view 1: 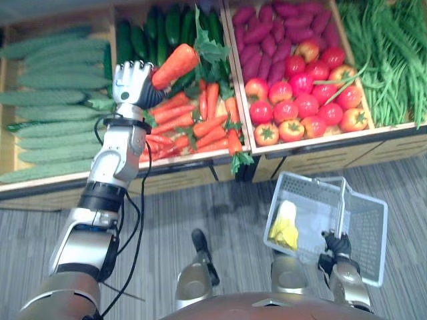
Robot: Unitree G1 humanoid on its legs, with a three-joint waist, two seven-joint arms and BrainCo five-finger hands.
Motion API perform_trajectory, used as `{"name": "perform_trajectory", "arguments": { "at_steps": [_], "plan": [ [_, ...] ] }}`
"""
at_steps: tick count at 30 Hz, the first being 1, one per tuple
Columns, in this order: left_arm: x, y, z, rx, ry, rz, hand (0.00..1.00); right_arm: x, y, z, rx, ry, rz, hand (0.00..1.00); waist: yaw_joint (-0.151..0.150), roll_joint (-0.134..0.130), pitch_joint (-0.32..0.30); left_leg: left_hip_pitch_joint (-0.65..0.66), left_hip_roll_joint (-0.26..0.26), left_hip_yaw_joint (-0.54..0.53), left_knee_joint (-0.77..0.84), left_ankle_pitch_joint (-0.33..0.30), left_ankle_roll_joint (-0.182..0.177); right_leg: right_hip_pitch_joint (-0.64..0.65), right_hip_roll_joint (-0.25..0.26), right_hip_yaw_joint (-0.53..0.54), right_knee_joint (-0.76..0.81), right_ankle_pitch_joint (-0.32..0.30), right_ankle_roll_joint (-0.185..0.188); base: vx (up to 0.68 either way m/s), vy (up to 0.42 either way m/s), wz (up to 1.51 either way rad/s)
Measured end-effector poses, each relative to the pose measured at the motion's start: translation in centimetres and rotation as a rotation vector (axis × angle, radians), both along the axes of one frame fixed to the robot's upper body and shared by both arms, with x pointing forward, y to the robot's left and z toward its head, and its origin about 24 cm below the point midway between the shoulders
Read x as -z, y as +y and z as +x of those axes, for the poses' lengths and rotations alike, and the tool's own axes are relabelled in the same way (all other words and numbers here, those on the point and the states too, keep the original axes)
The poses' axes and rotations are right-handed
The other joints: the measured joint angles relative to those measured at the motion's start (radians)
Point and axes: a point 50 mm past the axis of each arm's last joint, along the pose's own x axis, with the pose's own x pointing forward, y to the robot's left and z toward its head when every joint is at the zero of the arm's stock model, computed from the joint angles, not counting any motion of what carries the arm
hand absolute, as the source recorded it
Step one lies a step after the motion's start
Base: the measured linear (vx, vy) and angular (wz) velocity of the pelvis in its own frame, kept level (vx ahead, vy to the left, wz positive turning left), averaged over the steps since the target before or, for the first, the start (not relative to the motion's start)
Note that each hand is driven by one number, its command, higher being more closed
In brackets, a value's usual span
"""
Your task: Pick vegetable in the basket
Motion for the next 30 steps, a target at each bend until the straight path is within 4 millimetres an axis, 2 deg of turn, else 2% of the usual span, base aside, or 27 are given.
{"name": "perform_trajectory", "arguments": {
  "at_steps": [3,4,5,6,7,9,10,11,12,13,14,15,16,17,18,19,20,21,22,23,24,25,26,27,29,30],
  "plan": [
    [1.6,-2.6,-0.5,0.106,0.048,-0.020,1.00,0.0,-0.1,-0.3,0.012,0.005,0.007,1.00,-0.002,-0.008,-0.005,0.013,-0.002,0.013,0.000,0.000,0.000,0.000,-0.003,0.007,0.005,0.000,0.000,-0.05,0.003,-0.14],
    [2.6,-4.3,-0.8,0.175,0.090,-0.050,1.00,-0.2,-0.1,-0.2,0.013,-0.004,0.007,1.00,-0.002,-0.017,-0.007,0.013,-0.005,0.029,0.000,0.001,0.001,-0.012,-0.007,0.022,0.008,0.001,0.003,-0.05,0.019,-0.36],
    [3.4,-5.9,-1.0,0.233,0.122,-0.086,1.00,-0.7,0.1,0.4,0.027,-0.040,0.010,1.00,-0.003,-0.029,-0.002,0.011,-0.010,0.053,0.000,0.003,0.007,-0.036,-0.011,0.051,0.018,0.007,0.008,-0.06,0.025,-0.47],
    [3.7,-6.5,-1.1,0.255,0.134,-0.104,1.00,-0.9,0.2,0.8,0.030,-0.059,0.012,1.00,-0.001,-0.035,0.000,0.009,-0.013,0.069,0.000,0.003,0.011,-0.054,-0.012,0.071,0.025,0.011,0.011,-0.07,0.030,-0.73],
    [5.0,-8.5,-1.5,0.325,0.195,-0.135,1.00,-1.5,1.0,1.8,0.013,-0.103,0.024,1.00,-0.004,-0.057,-0.001,-0.009,-0.019,0.114,0.000,0.006,0.020,-0.099,-0.017,0.105,0.020,0.036,0.014,-0.05,0.019,-0.58],
    [6.0,-9.7,-1.7,0.361,0.244,-0.132,1.00,-2.2,1.5,2.3,0.019,-0.147,0.030,1.00,-0.011,-0.070,-0.001,-0.021,-0.020,0.134,0.001,0.007,0.022,-0.126,-0.019,0.099,0.021,0.049,0.001,-0.04,0.008,-0.49],
    [7.7,-10.9,-2.3,0.401,0.331,-0.152,1.00,-2.7,1.9,2.2,0.031,-0.179,0.035,1.00,-0.028,-0.078,0.001,-0.018,-0.011,0.152,0.003,0.008,0.023,-0.146,-0.013,0.060,0.036,0.067,-0.036,-0.02,-0.002,-0.56],
    [8.4,-11.4,-2.7,0.419,0.371,-0.166,1.00,-3.0,2.0,2.2,0.032,-0.191,0.034,1.00,-0.026,-0.079,0.001,-0.009,-0.002,0.171,0.007,0.007,0.022,-0.160,-0.005,0.030,0.055,0.080,-0.053,0.01,-0.016,-1.00],
    [10.1,-11.9,-3.5,0.431,0.447,-0.179,1.00,-3.5,2.4,2.8,0.010,-0.222,0.035,1.00,-0.022,-0.077,0.000,0.020,0.019,0.225,0.007,0.000,0.017,-0.180,0.019,-0.031,0.075,0.117,-0.105,0.01,-0.018,-1.14],
    [10.8,-12.2,-3.9,0.443,0.486,-0.184,1.00,-3.8,2.6,3.1,-0.006,-0.238,0.035,1.00,-0.021,-0.075,-0.001,0.033,0.030,0.252,0.007,-0.003,0.021,-0.183,0.031,-0.050,0.066,0.140,-0.139,0.00,-0.033,-1.56],
    [12.0,-12.9,-4.6,0.476,0.563,-0.197,1.00,-4.8,3.4,4.0,-0.038,-0.287,0.037,1.00,-0.019,-0.080,-0.010,0.054,0.047,0.328,0.007,-0.008,0.041,-0.175,0.038,-0.119,0.021,0.130,-0.252,-0.04,-0.028,-1.52],
    [13.1,-13.9,-5.1,0.511,0.626,-0.199,1.00,-5.8,3.8,4.7,-0.070,-0.335,0.028,1.00,-0.013,-0.072,-0.009,0.070,0.053,0.403,0.008,-0.016,0.066,-0.193,0.014,-0.255,0.058,0.016,-0.293,-0.05,-0.002,-1.53],
    [13.6,-14.3,-5.3,0.523,0.659,-0.201,1.00,-6.2,4.0,5.1,-0.082,-0.354,0.028,1.00,-0.012,-0.067,-0.009,0.085,0.070,0.438,0.008,-0.017,0.067,-0.214,-0.006,-0.316,0.119,-0.013,-0.316,-0.06,0.009,-1.47],
    [14.9,-14.5,-5.9,0.528,0.731,-0.228,1.00,-6.6,5.0,5.5,-0.124,-0.377,0.041,1.00,-0.009,-0.092,-0.016,0.118,0.068,0.499,0.041,-0.035,0.054,-0.248,-0.077,-0.406,0.283,-0.028,-0.330,-0.01,-0.003,-1.70],
    [16.2,-14.5,-6.5,0.524,0.802,-0.243,1.00,-6.7,6.1,5.6,-0.187,-0.378,0.050,1.00,-0.006,-0.134,-0.026,0.137,0.077,0.549,0.149,-0.104,0.038,-0.244,-0.094,-0.425,0.296,0.031,-0.284,0.02,-0.072,-1.80],
    [16.7,-14.4,-6.7,0.522,0.827,-0.253,1.00,-7.0,6.5,6.1,-0.221,-0.394,0.048,1.00,-0.005,-0.129,-0.028,0.135,0.093,0.567,0.188,-0.139,0.037,-0.240,-0.069,-0.426,0.258,0.057,-0.298,-0.02,-0.146,-2.23],
    [17.3,-14.5,-7.0,0.525,0.865,-0.279,1.00,-8.1,7.5,7.2,-0.294,-0.443,0.038,1.00,0.019,-0.094,-0.051,0.131,0.123,0.622,0.220,-0.175,0.041,-0.207,-0.010,-0.438,0.100,0.070,-0.259,-0.07,-0.136,-2.48],
    [17.8,-15.0,-7.2,0.530,0.899,-0.328,1.00,-8.9,7.7,8.1,-0.357,-0.472,0.015,1.00,0.023,-0.055,-0.048,0.151,0.168,0.718,0.245,-0.189,0.024,-0.267,-0.078,-0.566,0.302,-0.058,-0.296,-0.07,-0.087,-2.14],
    [18.3,-15.3,-7.5,0.532,0.923,-0.334,1.00,-8.9,8.1,8.1,-0.379,-0.472,0.017,1.00,0.006,-0.046,-0.048,0.155,0.184,0.737,0.270,-0.196,0.026,-0.281,-0.124,-0.573,0.437,-0.096,-0.263,0.01,-0.067,-1.36],
    [19.1,-15.7,-8.4,0.550,0.971,-0.328,1.00,-8.6,8.9,7.7,-0.412,-0.459,0.037,1.00,-0.011,-0.059,-0.056,0.174,0.190,0.756,0.306,-0.204,0.013,-0.228,-0.168,-0.556,0.509,-0.122,-0.159,0.06,-0.197,-1.02],
    [19.9,-16.1,-9.2,0.557,1.008,-0.330,1.00,-8.6,9.9,7.8,-0.467,-0.463,0.057,1.00,0.000,-0.066,-0.060,0.203,0.216,0.808,0.346,-0.215,-0.010,-0.202,-0.120,-0.493,0.422,-0.152,-0.140,0.05,-0.244,-1.19],
    [20.4,-16.5,-9.5,0.557,1.033,-0.333,1.00,-8.7,10.3,7.9,-0.498,-0.466,0.060,1.00,0.002,-0.037,-0.057,0.212,0.243,0.830,0.358,-0.215,-0.010,-0.193,-0.084,-0.488,0.391,-0.126,-0.145,0.05,-0.223,-1.26],
    [20.7,-17.4,-10.1,0.579,1.056,-0.333,1.00,-8.9,10.5,7.8,-0.532,-0.468,0.057,1.00,-0.009,0.003,-0.061,0.217,0.272,0.857,0.365,-0.199,-0.007,-0.182,-0.024,-0.471,0.323,-0.094,-0.166,0.05,-0.084,-1.03],
    [20.8,-17.8,-10.3,0.589,1.069,-0.348,1.00,-8.8,10.2,7.6,-0.551,-0.456,0.049,1.00,-0.017,0.024,-0.061,0.243,0.296,0.895,0.379,-0.181,0.007,-0.179,0.017,-0.441,0.290,-0.081,-0.177,0.06,-0.033,-0.88],
    [20.9,-17.9,-10.4,0.591,1.076,-0.343,1.00,-8.7,10.0,7.5,-0.573,-0.445,0.046,1.00,-0.032,0.023,-0.060,0.262,0.306,0.907,0.395,-0.159,0.016,-0.175,0.039,-0.409,0.272,-0.073,-0.180,0.01,0.005,-0.73],
    [21.1,-18.0,-10.5,0.589,1.084,-0.346,1.00,-8.6,9.9,7.4,-0.594,-0.436,0.043,1.00,-0.032,0.021,-0.059,0.275,0.316,0.866,0.426,-0.131,0.031,-0.164,0.061,-0.364,0.239,-0.056,-0.184,-0.01,0.003,-1.06]
  ]
}}
